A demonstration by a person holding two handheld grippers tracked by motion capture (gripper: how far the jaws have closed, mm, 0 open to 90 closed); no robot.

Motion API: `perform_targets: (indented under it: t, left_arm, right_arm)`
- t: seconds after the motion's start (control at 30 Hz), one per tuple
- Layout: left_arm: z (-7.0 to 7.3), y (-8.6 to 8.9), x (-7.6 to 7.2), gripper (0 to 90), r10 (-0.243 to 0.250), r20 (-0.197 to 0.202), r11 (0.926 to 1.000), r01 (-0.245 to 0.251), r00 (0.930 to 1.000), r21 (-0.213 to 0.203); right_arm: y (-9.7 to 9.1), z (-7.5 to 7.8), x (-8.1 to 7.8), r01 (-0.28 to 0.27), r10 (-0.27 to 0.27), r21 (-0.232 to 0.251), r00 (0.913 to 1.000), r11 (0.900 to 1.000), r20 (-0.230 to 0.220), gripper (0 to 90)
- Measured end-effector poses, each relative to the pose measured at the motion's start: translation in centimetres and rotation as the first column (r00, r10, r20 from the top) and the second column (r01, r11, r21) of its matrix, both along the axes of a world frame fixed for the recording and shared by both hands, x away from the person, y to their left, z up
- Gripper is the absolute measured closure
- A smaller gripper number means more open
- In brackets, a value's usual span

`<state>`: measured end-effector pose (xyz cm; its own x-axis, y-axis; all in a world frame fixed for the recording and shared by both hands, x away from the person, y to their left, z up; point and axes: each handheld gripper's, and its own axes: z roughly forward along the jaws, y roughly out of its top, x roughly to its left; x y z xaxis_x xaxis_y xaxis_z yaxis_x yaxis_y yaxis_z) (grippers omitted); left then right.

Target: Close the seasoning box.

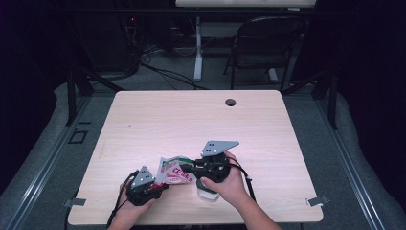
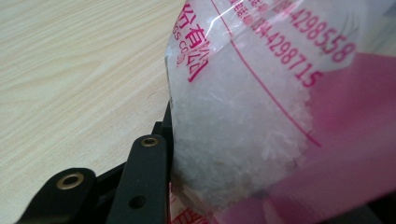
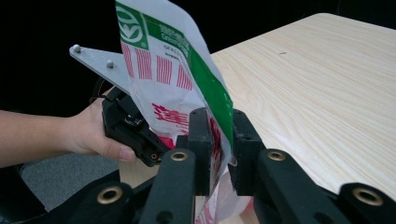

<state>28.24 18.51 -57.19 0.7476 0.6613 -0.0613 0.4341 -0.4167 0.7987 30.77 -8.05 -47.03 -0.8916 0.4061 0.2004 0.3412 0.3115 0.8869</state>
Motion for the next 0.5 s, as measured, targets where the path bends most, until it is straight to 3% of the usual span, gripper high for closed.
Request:
perform_targets:
  t: [0.5]
  left_arm:
    - [0.41,0.16,-0.06,67.7,0.009,0.022,0.9996,-0.009,0.9997,0.025]
  right_arm:
    - [-0.84,0.22,0.08,0.025,-0.025,0.016,0.9997,0.9995,0.001,72.4]
